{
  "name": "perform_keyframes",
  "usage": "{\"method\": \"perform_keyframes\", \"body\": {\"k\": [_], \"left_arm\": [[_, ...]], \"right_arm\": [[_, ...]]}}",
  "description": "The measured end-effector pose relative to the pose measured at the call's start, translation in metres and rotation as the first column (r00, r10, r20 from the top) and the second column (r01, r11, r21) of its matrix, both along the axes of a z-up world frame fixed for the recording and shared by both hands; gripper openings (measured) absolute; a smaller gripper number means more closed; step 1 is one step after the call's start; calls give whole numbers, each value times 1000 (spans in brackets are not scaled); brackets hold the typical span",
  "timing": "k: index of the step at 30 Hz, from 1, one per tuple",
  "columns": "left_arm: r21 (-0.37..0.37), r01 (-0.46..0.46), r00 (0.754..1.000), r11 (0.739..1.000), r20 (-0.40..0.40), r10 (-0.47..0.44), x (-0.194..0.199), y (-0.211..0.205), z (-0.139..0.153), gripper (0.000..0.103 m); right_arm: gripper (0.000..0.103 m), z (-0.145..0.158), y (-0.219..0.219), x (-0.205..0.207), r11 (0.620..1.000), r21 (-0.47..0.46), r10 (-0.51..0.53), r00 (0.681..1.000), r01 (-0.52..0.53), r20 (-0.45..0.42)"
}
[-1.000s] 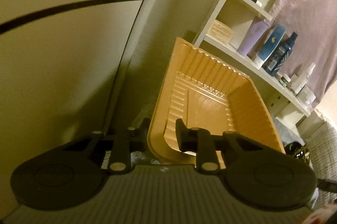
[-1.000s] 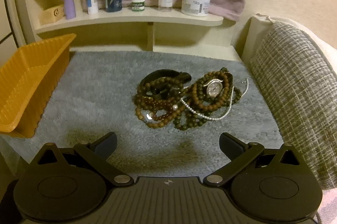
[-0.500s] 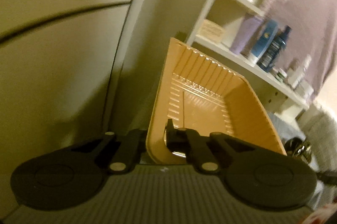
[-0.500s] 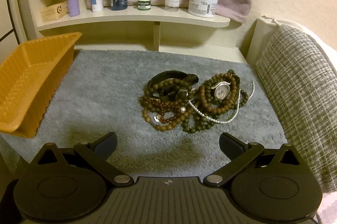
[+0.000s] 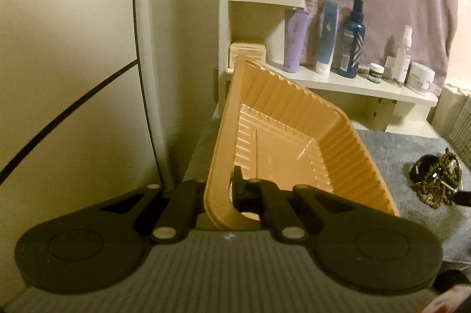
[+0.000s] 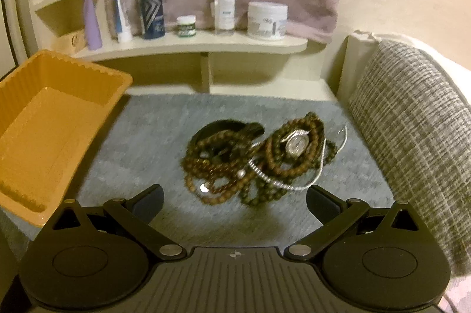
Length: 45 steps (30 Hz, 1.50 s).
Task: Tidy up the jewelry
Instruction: 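Grasp a brown beaded bracelet from the pile with the right tool while the left tool holds the tray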
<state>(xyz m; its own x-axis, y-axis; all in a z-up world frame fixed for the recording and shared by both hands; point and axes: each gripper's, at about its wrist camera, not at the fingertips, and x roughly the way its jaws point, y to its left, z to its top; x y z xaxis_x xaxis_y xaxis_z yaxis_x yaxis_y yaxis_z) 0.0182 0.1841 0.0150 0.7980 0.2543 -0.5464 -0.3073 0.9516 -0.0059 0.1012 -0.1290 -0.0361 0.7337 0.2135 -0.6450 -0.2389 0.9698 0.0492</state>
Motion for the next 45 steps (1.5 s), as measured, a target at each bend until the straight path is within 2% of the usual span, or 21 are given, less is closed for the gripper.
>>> {"method": "perform_keyframes", "body": {"k": [10,11,12,13,14,17,21,26,31,32,33,35,45], "left_arm": [[53,-19,999,998,-34,21,9,-17,8,4],[56,-19,999,998,-36,21,10,-18,8,4],[61,-18,999,998,-38,20,11,-19,9,4],[66,-16,999,998,-39,19,12,-20,9,4],[69,-15,999,997,-40,18,13,-20,9,4],[79,-13,999,997,-44,17,14,-22,9,4],[89,-10,998,996,-54,15,17,-23,9,4],[91,-11,998,996,-58,17,18,-23,8,4],[87,-12,998,996,-60,17,17,-22,8,4],[88,-12,998,996,-60,17,18,-22,8,4],[88,-11,998,996,-60,17,18,-22,8,4],[85,-13,998,996,-58,18,18,-22,8,4],[82,-14,998,997,-56,19,17,-20,6,4]], "right_arm": [[103,-5,-20,13,998,55,35,997,-39,71],[98,-5,-19,15,998,50,40,996,-44,81],[79,-6,-19,17,998,43,47,995,-51,87],[71,-7,-19,21,998,33,57,995,-60,81],[67,-9,-19,25,997,29,62,995,-65,74],[64,-13,-20,32,996,22,79,994,-81,82],[47,-15,-15,39,990,-27,139,984,-136,114],[40,-23,-6,52,973,-115,213,971,-200,111],[33,-33,-2,63,955,-153,270,958,-254,94],[27,-34,0,63,951,-163,280,956,-263,91],[16,-34,1,64,946,-169,293,952,-275,86],[6,-33,2,63,944,-175,297,951,-279,90],[6,2,-3,48,948,-164,303,934,-274,191]]}}
